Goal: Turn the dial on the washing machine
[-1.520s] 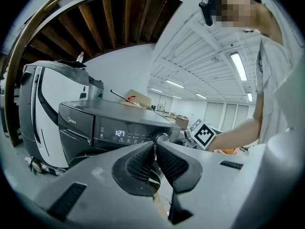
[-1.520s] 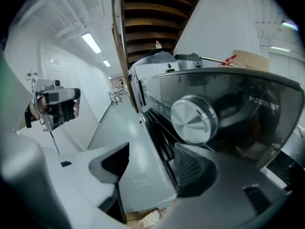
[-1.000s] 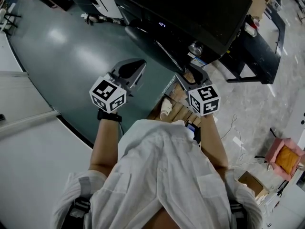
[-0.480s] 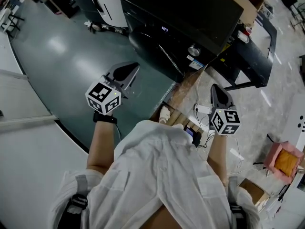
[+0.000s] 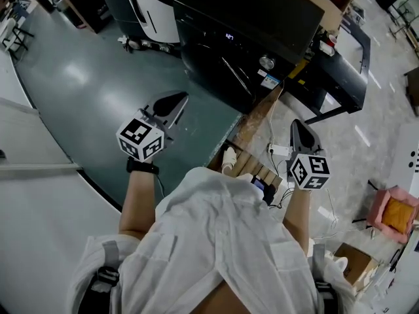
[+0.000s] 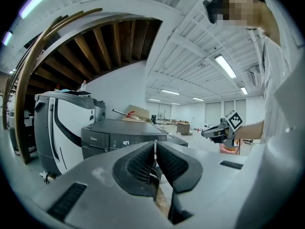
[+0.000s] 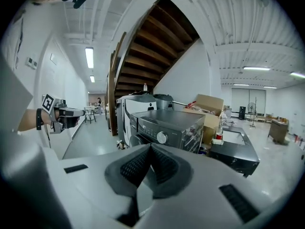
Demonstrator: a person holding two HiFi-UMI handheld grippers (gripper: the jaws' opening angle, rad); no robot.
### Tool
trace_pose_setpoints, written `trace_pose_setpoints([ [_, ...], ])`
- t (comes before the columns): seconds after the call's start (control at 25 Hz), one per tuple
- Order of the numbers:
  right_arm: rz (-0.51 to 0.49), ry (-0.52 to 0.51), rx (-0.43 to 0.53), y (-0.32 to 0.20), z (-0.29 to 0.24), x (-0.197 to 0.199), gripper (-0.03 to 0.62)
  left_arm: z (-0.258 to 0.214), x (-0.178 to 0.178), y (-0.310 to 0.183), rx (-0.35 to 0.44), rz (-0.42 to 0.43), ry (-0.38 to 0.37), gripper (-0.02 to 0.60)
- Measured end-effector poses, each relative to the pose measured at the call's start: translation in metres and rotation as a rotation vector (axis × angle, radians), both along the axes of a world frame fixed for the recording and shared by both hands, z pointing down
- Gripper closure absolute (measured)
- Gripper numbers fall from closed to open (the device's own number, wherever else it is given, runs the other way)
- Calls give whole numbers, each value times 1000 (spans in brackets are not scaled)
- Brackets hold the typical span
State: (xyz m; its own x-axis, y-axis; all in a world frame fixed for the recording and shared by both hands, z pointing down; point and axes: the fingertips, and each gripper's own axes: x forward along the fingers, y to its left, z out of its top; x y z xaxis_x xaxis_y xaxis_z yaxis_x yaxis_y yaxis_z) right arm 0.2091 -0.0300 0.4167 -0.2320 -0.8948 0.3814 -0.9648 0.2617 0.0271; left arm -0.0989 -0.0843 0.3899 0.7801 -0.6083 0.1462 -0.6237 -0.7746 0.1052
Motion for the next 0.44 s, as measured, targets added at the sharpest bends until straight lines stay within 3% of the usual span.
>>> trace_pose_setpoints([
  [0.44,15,3,20,65,-11,-32,594,-12,-50,56,22,-20,7,565],
])
